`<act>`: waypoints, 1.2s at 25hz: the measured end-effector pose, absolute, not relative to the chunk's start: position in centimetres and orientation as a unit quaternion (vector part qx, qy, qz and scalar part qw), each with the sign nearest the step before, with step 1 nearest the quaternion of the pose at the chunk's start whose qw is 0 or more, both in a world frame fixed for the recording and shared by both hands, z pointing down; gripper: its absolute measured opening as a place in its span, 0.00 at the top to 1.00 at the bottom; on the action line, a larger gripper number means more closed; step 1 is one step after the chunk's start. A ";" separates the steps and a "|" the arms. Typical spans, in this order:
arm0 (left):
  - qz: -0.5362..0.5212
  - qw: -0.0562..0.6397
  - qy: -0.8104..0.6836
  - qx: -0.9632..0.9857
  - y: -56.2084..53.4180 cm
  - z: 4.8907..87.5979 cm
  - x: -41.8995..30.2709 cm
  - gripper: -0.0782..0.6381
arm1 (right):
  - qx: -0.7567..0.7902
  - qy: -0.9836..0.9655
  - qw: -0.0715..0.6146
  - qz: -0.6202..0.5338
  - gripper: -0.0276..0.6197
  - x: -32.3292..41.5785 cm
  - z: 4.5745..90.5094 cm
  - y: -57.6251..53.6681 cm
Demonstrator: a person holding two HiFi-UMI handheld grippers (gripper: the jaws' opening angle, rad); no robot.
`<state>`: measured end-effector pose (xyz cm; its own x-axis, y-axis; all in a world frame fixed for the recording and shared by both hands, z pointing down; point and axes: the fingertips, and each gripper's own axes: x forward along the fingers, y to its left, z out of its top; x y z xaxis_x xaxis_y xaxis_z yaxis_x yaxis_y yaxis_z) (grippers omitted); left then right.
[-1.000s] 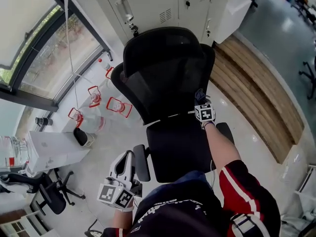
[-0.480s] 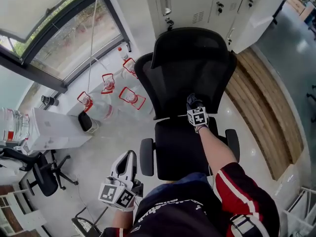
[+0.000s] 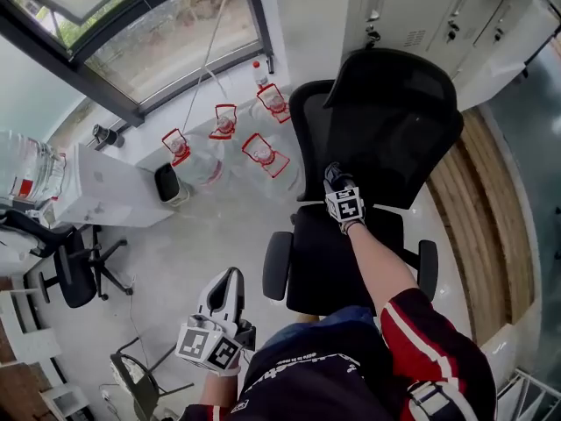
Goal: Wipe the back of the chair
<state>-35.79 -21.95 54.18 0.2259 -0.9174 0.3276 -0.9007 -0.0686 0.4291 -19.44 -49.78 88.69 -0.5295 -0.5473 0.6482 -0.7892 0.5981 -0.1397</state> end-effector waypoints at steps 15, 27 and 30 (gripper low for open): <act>-0.047 0.260 -0.633 0.728 -20.4 52.4 -37.9 0.85 | 0.303 -0.899 0.249 0.197 0.86 -27.8 83.2 -45.3; -0.066 0.212 -0.494 0.840 -27.0 46.7 -27.7 0.85 | 0.414 -0.863 0.223 0.186 0.86 -11.2 73.7 -41.2; -0.055 0.192 -0.466 0.862 -27.9 45.3 -25.6 0.85 | 0.457 -0.844 0.212 0.183 0.86 -6.2 70.8 -39.7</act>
